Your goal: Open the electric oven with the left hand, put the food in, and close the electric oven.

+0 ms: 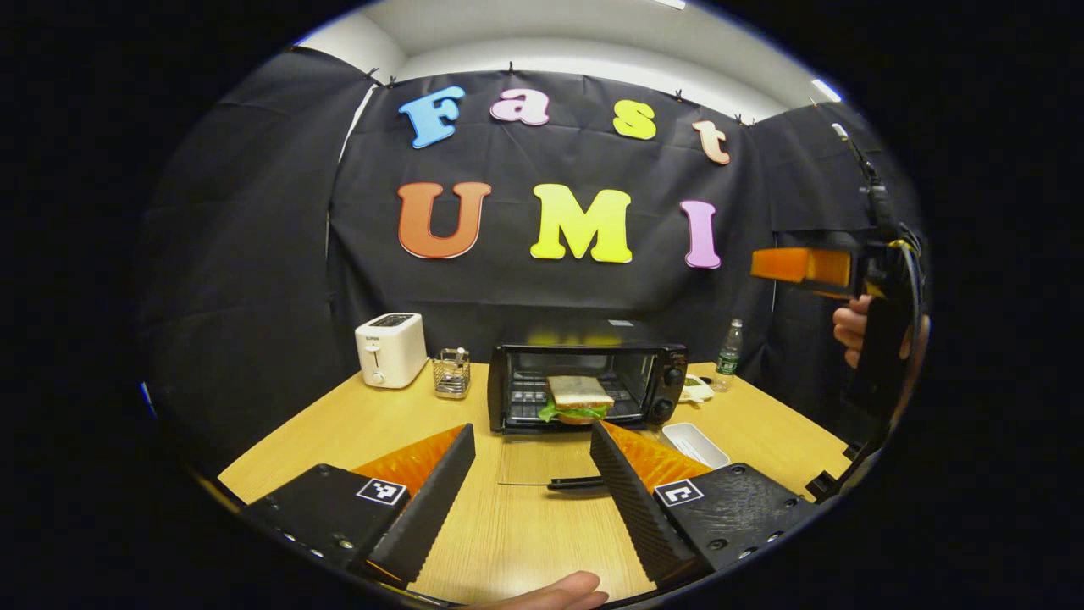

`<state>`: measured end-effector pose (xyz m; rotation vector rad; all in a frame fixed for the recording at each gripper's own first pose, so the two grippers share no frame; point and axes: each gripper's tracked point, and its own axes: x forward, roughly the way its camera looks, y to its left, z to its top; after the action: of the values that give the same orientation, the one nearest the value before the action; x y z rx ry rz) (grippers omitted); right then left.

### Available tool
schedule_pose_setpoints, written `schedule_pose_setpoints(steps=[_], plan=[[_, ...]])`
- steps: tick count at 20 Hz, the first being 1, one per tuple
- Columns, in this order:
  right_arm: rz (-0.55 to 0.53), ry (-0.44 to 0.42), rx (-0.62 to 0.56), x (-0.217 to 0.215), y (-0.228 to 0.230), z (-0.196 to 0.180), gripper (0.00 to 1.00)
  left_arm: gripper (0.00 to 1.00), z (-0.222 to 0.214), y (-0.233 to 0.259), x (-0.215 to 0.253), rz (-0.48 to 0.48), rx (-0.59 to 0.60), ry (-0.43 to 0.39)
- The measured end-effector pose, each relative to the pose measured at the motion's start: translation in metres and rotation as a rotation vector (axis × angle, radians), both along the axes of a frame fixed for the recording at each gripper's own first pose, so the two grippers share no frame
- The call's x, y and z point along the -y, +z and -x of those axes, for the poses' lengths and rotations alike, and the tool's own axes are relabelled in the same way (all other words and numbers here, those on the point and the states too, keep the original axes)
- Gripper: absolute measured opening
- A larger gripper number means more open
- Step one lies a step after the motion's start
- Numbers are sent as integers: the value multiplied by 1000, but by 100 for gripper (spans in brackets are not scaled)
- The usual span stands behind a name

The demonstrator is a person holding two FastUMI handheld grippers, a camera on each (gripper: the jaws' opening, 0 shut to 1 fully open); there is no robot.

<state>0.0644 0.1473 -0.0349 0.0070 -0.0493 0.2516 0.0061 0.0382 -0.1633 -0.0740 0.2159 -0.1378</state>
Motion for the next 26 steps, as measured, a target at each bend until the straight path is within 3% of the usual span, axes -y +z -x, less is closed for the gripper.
schedule_pose_setpoints(steps=[2, 3, 4, 5, 7, 8, 9, 10, 11, 14, 17, 18, 19, 20, 21, 26], plan=[[3, -47, 27, 35, 18, 11, 87, 91, -10, -12, 18, 4, -35, -22], [0, -61, 40, 50, 26, 18, 99, 91, -15, -18, 28, 6, -54, -33], [-2, -77, 53, 64, 34, 24, 99, 91, -18, -24, 36, 10, -71, -44], [-4, -94, 64, 77, 38, 30, 87, 91, -21, -31, 46, 12, -88, -58], [-1, -123, 82, 96, 47, 40, 87, 91, -29, -48, 62, 9, -126, -79], [-1, -130, 96, 103, 52, 46, 99, 91, -31, -58, 69, 2, -149, -88], [-5, -143, 106, 109, 54, 48, 89, 91, -34, -69, 76, -9, -174, -97], [-9, -163, 111, 118, 55, 50, 100, 91, -37, -81, 82, -22, -205, -104], [-11, -175, 119, 127, 56, 53, 100, 91, -40, -94, 86, -34, -237, -108], [-10, -182, 134, 137, 57, 61, 100, 91, -47, -126, 98, -72, -314, -109], [-76, -169, 125, 138, 49, 63, 100, 91, -51, -150, 112, -78, -383, -127], [-78, -164, 112, 140, 46, 61, 89, 91, -50, -156, 115, -70, -403, -127], [-74, -159, 108, 143, 41, 60, 89, 91, -51, -162, 117, -66, -421, -127], [-67, -155, 115, 144, 42, 58, 89, 92, -51, -167, 117, -66, -433, -127], [-59, -161, 117, 146, 42, 55, 100, 92, -52, -171, 118, -71, -442, -127], [-51, -157, 105, 151, 35, 49, 100, 91, -63, -185, 118, -86, -484, -109]])
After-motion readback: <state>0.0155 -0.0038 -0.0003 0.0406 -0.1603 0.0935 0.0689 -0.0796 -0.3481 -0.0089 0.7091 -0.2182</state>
